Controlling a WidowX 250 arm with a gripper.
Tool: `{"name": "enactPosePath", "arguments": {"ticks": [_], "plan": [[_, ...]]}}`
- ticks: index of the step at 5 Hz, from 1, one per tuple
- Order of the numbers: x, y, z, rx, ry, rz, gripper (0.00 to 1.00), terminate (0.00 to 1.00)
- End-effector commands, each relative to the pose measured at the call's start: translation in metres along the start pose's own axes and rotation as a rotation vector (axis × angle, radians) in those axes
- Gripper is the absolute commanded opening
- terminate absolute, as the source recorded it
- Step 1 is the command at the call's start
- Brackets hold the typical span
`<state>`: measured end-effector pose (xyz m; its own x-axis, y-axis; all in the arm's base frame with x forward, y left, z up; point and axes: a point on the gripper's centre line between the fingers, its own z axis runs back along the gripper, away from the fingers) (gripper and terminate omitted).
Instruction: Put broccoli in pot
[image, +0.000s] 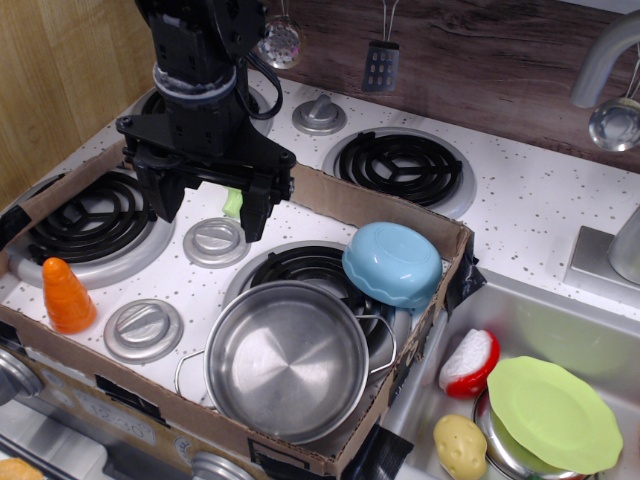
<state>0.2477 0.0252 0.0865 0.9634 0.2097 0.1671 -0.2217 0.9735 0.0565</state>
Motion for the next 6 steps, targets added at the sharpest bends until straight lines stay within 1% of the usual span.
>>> {"name": "enactPosePath", "arguments": {"ticks": [1, 2, 3, 4, 5, 6], "plan": [[0.000, 0.000, 0.000, 0.000, 0.000, 0.000, 1.00, 0.00], [0.024, 0.010, -0.010, -0.028, -0.005, -0.054, 1.00, 0.00], [0.048, 0.019, -0.017, -0.042, -0.028, -0.097, 1.00, 0.00], [0.070, 0.031, -0.015, -0.033, -0.042, -0.120, 1.00, 0.00], [0.088, 0.040, -0.014, -0.027, -0.037, -0.162, 1.00, 0.00], [0.103, 0.045, -0.020, -0.037, -0.029, -0.203, 1.00, 0.00]]}}
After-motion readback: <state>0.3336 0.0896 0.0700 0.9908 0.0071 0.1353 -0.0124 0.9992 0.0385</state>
